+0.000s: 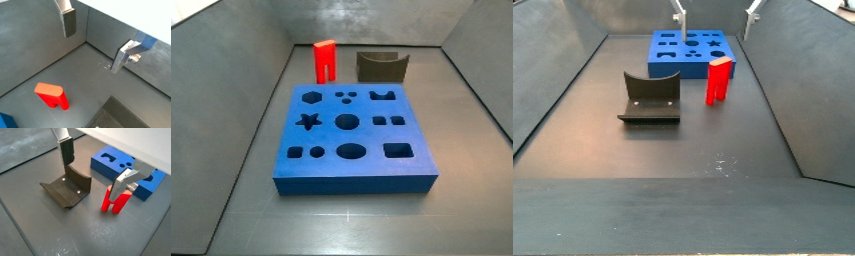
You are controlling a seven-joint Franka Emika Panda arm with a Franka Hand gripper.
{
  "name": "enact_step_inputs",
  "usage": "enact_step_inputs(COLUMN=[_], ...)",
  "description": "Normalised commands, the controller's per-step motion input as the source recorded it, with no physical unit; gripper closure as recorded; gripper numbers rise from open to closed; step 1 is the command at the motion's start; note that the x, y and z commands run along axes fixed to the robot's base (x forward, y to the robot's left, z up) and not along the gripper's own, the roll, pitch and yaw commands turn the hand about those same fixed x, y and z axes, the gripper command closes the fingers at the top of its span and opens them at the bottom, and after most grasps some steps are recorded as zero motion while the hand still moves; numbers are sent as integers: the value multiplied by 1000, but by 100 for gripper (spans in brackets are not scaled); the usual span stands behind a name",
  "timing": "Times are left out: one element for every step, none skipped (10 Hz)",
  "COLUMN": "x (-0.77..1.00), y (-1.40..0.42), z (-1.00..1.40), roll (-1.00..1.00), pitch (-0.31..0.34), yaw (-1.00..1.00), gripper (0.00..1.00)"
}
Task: Pick up the square-circle object. Move up. Move to above the board. Insert the square-circle object.
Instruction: Pick up the square-circle object.
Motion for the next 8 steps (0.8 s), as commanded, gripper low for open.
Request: enact_step_inputs(x=[0, 89, 66, 0, 17, 49, 69, 11], y=[26, -231, -111, -43, -140, -263, -360, -523], z=[0, -466, -529, -551, -611, -669, -709, -709], roll=[0, -160, -56, -49, -14, 0, 0, 4], pitch=[0, -147, -91, -111, -103, -87, -66, -20], yaw=[0, 577, 903, 934, 880, 817, 766, 620], gripper=[0, 0, 0, 0, 0, 0, 0, 0])
